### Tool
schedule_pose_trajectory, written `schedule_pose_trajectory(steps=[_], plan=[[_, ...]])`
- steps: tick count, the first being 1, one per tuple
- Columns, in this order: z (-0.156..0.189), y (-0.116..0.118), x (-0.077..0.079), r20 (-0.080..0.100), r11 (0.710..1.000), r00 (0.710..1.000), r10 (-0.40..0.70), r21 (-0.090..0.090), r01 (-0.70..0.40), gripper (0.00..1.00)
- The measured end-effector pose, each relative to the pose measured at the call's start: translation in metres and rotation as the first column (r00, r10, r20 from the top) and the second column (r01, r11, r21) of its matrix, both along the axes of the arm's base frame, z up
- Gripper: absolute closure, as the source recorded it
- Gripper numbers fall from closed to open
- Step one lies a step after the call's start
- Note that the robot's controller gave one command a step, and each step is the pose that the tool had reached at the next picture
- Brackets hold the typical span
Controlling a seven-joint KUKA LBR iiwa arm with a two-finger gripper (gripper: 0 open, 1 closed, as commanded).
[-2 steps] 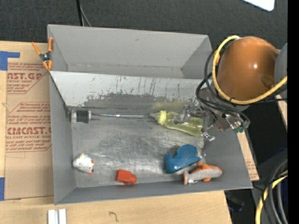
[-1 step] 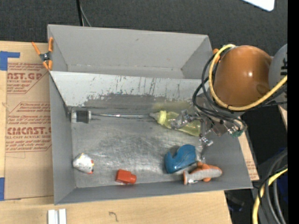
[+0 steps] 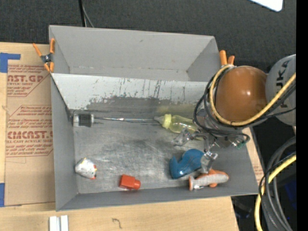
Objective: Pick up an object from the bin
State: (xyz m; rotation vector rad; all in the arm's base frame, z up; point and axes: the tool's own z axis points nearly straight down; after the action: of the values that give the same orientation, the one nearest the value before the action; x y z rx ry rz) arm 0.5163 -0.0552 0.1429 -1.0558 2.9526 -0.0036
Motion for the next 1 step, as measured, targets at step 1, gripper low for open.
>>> schedule_pose_trajectory(steps=[1], plan=[[-0.0221, -0.0052, 0.0032, -0.002, 0.998, 0.998, 0.069, -0.001, -0.069, 0.00]])
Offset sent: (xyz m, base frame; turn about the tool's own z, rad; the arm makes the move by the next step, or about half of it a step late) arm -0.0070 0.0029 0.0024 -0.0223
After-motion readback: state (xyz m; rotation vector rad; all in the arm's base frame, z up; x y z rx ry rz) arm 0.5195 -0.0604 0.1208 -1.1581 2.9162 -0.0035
